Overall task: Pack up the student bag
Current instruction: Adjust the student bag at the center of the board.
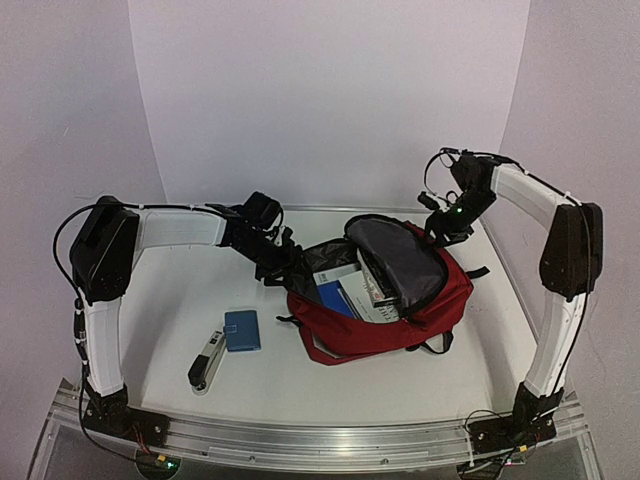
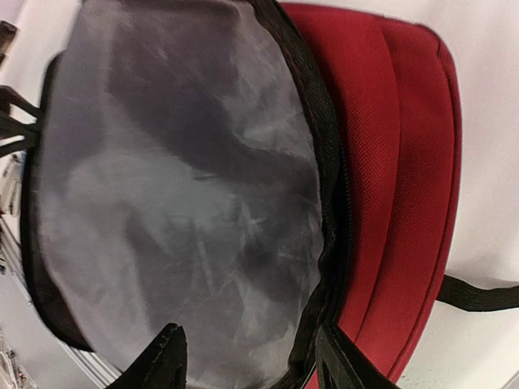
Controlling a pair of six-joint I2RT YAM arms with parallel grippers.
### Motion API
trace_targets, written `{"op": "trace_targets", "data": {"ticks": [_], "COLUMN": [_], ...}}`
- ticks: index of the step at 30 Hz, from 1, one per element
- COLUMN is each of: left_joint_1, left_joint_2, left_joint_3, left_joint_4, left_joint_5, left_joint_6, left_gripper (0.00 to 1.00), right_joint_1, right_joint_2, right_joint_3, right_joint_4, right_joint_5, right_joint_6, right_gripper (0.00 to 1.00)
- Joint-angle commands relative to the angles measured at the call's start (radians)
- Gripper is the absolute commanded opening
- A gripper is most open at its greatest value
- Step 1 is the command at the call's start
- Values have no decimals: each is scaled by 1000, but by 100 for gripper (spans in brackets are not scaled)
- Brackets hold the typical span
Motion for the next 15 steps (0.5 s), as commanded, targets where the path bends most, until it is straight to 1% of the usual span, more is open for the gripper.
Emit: {"op": "trace_targets", "data": {"ticks": [1,5,6,8,10,11,12,14,15], "left_joint_1": [-1,-2,-2,-1,-1,-1,-1,-1,-1], "left_joint_2": [-42,-43,-43,-39,-33,-29,-27,-25,-26], "left_joint_3": [28,21,20,22,27,29,30,32,30], "left_joint_4": [1,5,6,8,9,8,9,10,11], "left_joint_5": [-14,-16,-15,-14,-11,-10,-8,-6,-6], "left_joint_6": [4,-3,-3,-5,-7,-6,-7,-10,-14], "left_gripper": [60,60,60,60,59,59,59,59,59], "right_joint_1": [4,5,5,6,7,7,6,6,6], "right_joint_2": [38,44,42,36,31,27,24,8,-3], "right_joint_3": [-15,-45,-51,-62,-68,-68,-67,-56,-47], "right_joint_4": [26,26,25,22,16,14,9,-3,-11], "right_joint_5": [107,104,98,79,75,71,57,23,-25], "right_joint_6": [18,18,16,10,6,4,-3,-13,-17], "right_gripper": [52,51,49,41,36,32,25,3,1]}}
